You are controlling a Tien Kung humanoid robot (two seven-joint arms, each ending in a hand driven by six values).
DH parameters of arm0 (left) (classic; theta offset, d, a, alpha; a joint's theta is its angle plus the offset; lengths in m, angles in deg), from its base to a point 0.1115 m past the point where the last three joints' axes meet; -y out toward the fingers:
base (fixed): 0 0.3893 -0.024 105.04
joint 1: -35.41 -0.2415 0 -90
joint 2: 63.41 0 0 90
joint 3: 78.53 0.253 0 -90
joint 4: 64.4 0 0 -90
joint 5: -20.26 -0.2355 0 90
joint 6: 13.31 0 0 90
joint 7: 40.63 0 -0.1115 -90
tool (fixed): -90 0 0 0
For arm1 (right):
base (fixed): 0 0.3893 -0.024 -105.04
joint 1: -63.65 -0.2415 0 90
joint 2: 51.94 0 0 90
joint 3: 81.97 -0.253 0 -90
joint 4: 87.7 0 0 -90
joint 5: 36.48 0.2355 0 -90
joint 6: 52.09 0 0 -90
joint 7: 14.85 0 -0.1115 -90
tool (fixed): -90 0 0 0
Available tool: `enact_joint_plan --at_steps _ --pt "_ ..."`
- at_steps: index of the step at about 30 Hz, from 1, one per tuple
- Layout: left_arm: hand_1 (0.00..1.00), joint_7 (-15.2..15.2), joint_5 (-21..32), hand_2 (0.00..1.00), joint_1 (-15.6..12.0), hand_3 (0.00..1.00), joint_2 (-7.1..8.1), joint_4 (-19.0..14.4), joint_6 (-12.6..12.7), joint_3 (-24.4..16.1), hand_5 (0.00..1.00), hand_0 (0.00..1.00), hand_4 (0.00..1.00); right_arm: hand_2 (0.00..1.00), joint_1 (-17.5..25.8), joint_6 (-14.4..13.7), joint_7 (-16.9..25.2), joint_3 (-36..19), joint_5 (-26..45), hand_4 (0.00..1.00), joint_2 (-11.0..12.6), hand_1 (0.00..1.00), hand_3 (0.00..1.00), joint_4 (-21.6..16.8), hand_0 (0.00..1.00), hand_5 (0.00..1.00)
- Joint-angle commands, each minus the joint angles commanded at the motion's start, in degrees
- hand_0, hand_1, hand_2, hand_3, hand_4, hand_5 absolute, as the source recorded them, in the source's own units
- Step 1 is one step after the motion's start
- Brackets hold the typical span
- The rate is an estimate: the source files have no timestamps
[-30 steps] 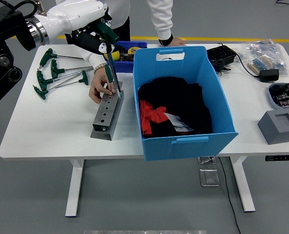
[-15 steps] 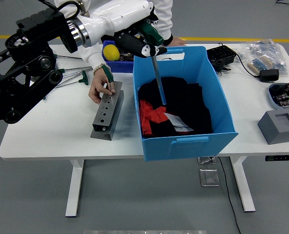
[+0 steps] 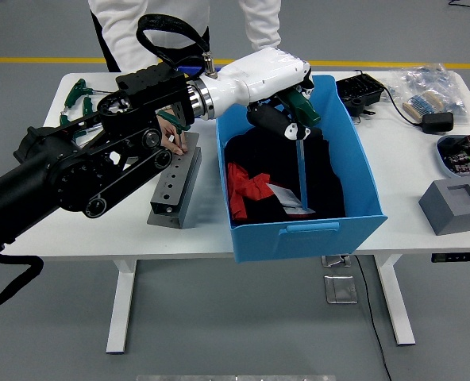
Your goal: Lift tool from toolbox,place it in box,lift tool from toolbox,place it in box
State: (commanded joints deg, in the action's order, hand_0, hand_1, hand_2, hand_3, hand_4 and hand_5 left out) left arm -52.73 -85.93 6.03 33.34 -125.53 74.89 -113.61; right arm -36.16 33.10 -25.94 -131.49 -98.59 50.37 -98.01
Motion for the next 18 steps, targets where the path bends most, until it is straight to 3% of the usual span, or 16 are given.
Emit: enact_joint_plan --at_steps 1,6,7,12,13,18 --pt "0.062 -0.11 -0.13 0.089 0.27 0.148 -0.46 0.93 0.43 0.9 0.332 0.2 0.707 0.731 -0.08 -0.01 0.02 0.12 0.08 0.84 0.04 0.636 0.573 0.0 0.656 0.655" --pt "0.062 -0.57 -1.33 0.089 1.6 0.148 -2.51 5.78 1.89 4.39 0.332 0.2 0.707 0.731 -0.45 0.0 0.09 0.57 0.18 0.84 0.24 0.636 0.573 0.0 0.656 0.655" --pt "0.127 -0.62 -1.44 0.149 1.78 0.225 -2.83 6.61 2.09 4.71 0.336 0.203 0.728 0.732 -0.51 0.01 0.08 0.58 0.12 0.84 0.26 0.636 0.573 0.0 0.657 0.657" --pt "0.127 -0.51 -2.06 0.149 2.98 0.225 -4.29 11.12 2.62 5.84 0.336 0.203 0.728 0.732 -0.76 0.1 0.03 0.74 -0.15 0.84 0.38 0.636 0.573 0.0 0.657 0.657" --pt "0.202 -0.37 -2.04 0.25 3.21 0.384 -4.47 11.83 2.37 6.15 0.362 0.204 0.767 0.732 -0.77 0.11 0.02 0.74 -0.19 0.839 0.4 0.636 0.572 0.0 0.657 0.656" --pt "0.202 -0.04 -1.69 0.25 3.93 0.384 -5.37 14.6 1.29 7.55 0.362 0.204 0.767 0.732 -0.78 0.1 0.07 0.94 -0.03 0.839 0.47 0.636 0.572 0.0 0.657 0.656"
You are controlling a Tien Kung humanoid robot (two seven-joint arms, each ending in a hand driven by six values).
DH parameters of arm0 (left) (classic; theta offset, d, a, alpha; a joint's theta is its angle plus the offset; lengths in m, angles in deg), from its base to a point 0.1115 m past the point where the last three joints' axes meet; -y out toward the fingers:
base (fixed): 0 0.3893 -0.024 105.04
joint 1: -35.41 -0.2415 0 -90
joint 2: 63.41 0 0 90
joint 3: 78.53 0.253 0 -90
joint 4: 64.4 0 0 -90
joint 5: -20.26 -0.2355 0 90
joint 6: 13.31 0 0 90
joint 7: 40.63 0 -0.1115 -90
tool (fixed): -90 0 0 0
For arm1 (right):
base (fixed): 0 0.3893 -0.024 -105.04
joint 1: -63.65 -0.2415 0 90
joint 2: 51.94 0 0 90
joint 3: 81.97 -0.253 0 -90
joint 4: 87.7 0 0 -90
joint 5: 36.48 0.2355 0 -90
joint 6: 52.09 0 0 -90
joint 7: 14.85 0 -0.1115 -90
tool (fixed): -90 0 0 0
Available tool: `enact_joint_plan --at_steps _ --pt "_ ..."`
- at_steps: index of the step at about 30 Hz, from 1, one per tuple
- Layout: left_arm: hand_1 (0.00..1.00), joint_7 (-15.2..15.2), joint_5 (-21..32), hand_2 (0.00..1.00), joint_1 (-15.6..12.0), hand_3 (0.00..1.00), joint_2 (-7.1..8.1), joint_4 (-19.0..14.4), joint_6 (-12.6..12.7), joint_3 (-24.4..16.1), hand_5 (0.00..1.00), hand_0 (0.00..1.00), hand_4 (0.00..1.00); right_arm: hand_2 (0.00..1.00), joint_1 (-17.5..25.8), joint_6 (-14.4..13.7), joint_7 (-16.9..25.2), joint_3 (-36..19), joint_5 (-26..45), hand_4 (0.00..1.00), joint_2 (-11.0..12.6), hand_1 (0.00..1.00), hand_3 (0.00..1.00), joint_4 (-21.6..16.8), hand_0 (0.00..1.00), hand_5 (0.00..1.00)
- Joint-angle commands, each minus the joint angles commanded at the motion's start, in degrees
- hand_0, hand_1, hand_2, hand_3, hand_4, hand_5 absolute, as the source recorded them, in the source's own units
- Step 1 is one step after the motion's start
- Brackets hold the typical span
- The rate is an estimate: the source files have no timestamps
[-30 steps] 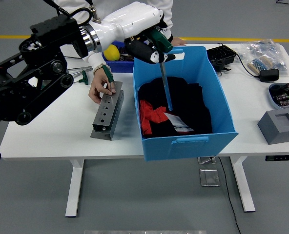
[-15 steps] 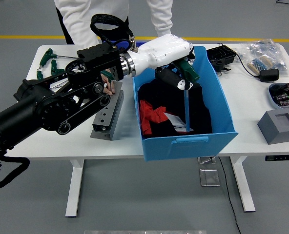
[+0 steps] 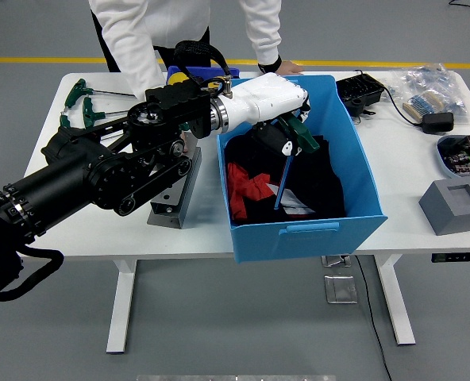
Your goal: Lift tool from toolbox,place it in box,lift tool from toolbox,place it in box
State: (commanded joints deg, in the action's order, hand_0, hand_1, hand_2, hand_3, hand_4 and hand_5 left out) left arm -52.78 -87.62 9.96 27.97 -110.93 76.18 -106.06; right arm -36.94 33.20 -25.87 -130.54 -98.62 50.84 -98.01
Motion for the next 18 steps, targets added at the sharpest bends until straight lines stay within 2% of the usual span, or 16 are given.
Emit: enact_joint_plan --at_steps 1,6,7,12,13,18 --pt "0.305 -0.04 0.14 0.405 0.21 0.513 -0.27 0.56 -0.03 0.34 0.443 0.244 0.816 0.731 -0.04 0.02 0.0 0.06 -0.02 0.839 0.02 0.635 0.572 0.0 0.659 0.656" --pt "0.305 -0.39 0.84 0.405 1.23 0.513 -1.38 2.39 -0.12 1.49 0.443 0.244 0.816 0.731 -0.12 0.15 -0.03 0.31 -0.17 0.839 0.17 0.635 0.572 0.0 0.659 0.656" --pt "0.505 -0.46 0.93 0.567 1.42 0.58 -1.38 2.62 -0.03 1.53 0.48 0.363 0.834 0.732 -0.13 0.15 -0.03 0.33 -0.2 0.84 0.19 0.637 0.573 0.0 0.653 0.656" --pt "0.505 -0.88 0.98 0.567 2.1 0.58 -1.38 3.19 0.85 1.09 0.48 0.363 0.834 0.732 -0.16 0.16 -0.05 0.58 -0.16 0.84 0.26 0.637 0.573 0.0 0.653 0.656" --pt "0.638 -0.98 1.38 0.691 2.26 0.609 -1.38 2.97 1.03 0.87 0.505 0.492 0.85 0.731 -0.16 0.15 -0.05 0.62 -0.12 0.84 0.28 0.636 0.573 0.0 0.653 0.655" --pt "0.638 -1.7 3.12 0.691 2.44 0.609 -1.38 0.96 2.16 -0.29 0.505 0.492 0.85 0.731 0.09 0.09 -0.08 0.34 -0.31 0.84 0.27 0.636 0.573 0.0 0.653 0.655"
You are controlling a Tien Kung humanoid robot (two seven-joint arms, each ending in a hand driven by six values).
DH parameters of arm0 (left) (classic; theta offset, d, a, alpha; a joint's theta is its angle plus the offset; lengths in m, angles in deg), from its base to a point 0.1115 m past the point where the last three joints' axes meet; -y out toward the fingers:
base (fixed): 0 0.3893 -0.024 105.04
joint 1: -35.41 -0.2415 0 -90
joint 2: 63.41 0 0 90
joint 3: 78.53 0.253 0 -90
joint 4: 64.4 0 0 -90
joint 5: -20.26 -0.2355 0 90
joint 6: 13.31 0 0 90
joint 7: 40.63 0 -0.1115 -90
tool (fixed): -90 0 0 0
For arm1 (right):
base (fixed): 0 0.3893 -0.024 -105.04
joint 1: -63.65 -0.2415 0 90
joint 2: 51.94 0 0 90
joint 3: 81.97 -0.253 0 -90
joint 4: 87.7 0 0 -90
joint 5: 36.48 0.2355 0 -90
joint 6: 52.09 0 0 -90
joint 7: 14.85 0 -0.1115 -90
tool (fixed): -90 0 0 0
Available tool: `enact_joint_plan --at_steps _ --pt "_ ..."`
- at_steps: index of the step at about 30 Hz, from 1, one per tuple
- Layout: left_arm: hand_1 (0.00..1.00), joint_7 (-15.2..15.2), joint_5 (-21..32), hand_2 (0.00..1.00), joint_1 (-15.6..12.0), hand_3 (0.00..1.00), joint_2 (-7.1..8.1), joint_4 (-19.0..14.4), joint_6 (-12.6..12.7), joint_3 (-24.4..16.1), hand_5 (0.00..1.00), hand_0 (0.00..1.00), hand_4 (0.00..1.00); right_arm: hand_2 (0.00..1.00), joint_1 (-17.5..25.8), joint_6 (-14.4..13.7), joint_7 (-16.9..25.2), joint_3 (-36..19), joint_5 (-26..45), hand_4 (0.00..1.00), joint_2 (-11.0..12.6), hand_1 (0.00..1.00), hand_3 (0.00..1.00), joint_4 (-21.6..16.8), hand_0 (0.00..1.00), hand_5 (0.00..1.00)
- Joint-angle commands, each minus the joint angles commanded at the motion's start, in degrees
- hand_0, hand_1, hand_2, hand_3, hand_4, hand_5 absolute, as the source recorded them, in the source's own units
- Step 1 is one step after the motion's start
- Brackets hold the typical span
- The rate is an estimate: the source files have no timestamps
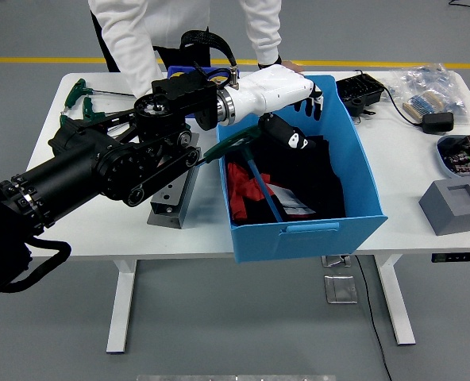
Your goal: Lift tool from toolbox,place it in box,lift tool from toolbox,place it in box
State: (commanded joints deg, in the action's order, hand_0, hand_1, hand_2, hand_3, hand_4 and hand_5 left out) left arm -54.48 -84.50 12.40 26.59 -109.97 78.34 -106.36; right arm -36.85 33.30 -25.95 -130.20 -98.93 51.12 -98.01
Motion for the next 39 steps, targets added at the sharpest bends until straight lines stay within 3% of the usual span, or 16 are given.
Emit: enact_joint_plan --at_steps 14,24,39 --pt "0.666 -0.64 -1.27 0.729 -0.55 0.609 0.05 -1.93 0.56 -2.18 0.514 0.529 0.859 0.731 0.51 0.07 -0.03 -0.05 -0.05 0.841 -0.19 0.636 0.573 0.0 0.653 0.655" --pt "0.666 -0.38 -3.8 0.729 -1.42 0.608 1.41 -3.52 0.07 -5.2 0.514 0.528 0.859 0.731 0.7 -0.05 -0.09 -0.97 -0.48 0.84 -0.53 0.636 0.573 0.0 0.653 0.656" --pt "0.673 1.08 -8.04 0.729 -4.09 0.61 6.14 -7.65 -1.48 -11.77 0.515 0.55 0.859 0.733 1.59 -0.15 -0.09 -2.0 -0.73 0.838 -1.12 0.64 0.572 0.0 0.655 0.656"
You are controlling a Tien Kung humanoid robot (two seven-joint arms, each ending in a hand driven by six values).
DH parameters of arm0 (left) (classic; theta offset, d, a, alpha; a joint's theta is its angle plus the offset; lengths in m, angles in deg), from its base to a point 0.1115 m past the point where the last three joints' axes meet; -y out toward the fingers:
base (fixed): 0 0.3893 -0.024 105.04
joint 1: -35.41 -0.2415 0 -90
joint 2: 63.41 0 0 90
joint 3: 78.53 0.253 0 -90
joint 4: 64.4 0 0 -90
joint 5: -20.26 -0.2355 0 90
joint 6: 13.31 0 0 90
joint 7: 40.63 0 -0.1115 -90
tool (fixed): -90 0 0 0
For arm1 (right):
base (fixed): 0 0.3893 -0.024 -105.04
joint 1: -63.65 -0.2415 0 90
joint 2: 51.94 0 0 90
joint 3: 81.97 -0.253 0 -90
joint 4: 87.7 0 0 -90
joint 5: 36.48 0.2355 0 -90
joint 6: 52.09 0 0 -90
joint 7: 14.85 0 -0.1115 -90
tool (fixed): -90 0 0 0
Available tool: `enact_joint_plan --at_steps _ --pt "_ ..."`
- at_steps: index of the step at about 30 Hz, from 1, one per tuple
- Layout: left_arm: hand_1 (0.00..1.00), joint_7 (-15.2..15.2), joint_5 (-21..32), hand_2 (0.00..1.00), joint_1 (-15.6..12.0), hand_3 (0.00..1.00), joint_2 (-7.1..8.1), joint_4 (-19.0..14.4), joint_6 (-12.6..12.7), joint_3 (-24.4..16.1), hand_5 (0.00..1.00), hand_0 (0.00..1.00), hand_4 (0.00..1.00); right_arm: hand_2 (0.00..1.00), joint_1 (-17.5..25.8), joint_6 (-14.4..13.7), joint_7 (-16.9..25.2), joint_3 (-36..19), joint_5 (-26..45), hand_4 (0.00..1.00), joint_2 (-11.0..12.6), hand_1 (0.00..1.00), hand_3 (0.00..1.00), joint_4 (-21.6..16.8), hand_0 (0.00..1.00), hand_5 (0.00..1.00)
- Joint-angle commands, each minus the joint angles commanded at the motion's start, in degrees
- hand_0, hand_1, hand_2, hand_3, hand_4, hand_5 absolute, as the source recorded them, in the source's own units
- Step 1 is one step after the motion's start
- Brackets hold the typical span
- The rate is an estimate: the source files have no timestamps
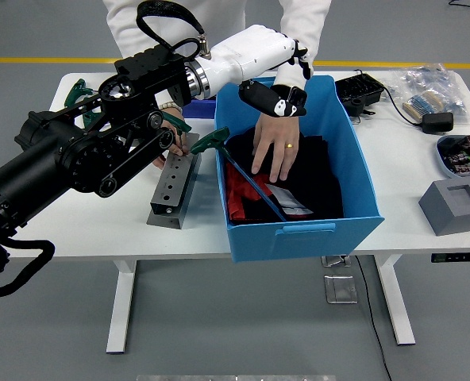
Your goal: Lift tool from toolbox,place it in box,lift tool from toolbox,place it in box
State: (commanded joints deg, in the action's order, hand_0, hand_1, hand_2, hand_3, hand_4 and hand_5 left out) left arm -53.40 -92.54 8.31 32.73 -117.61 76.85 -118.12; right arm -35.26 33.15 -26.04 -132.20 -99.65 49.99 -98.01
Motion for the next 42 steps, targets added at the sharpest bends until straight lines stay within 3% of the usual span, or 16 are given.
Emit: enact_joint_plan --at_steps 11,19,32,39,40,42 --pt "0.673 0.61 -3.26 0.728 -2.63 0.614 5.82 -0.39 -1.07 -2.28 0.517 0.559 0.86 0.733 0.51 -0.02 -0.09 -0.92 -0.56 0.837 -0.28 0.642 0.572 0.0 0.653 0.657" --pt "0.674 0.82 -5.35 0.727 -3.44 0.61 8.05 2.28 -1.79 -2.02 0.527 0.561 0.866 0.732 0.63 -0.01 -0.14 -1.17 -0.79 0.836 -0.4 0.64 0.571 0.0 0.651 0.657" --pt "0.673 0.6 -9.66 0.716 -3.74 0.601 8.73 6.27 -4.58 2.04 0.474 0.566 0.906 0.732 0.78 -0.13 -0.18 -0.99 -0.41 0.835 -0.51 0.641 0.571 0.0 0.654 0.658" --pt "0.682 0.66 -10.71 0.724 -2.69 0.609 7.34 8.18 -5.54 5.65 0.458 0.601 0.942 0.732 0.9 0.0 -0.23 -0.7 -0.49 0.835 -0.52 0.641 0.571 0.0 0.654 0.658" --pt "0.745 0.68 -10.88 0.757 -2.65 0.631 7.12 8.41 -5.54 5.95 0.457 0.705 0.967 0.732 0.89 0.02 -0.24 -0.64 -0.46 0.835 -0.52 0.641 0.571 0.0 0.655 0.658" --pt "0.745 0.73 -11.2 0.757 -2.69 0.631 6.69 8.87 -5.42 6.32 0.457 0.705 0.967 0.732 0.86 0.01 -0.21 -0.46 -0.3 0.835 -0.52 0.641 0.571 0.0 0.655 0.658"
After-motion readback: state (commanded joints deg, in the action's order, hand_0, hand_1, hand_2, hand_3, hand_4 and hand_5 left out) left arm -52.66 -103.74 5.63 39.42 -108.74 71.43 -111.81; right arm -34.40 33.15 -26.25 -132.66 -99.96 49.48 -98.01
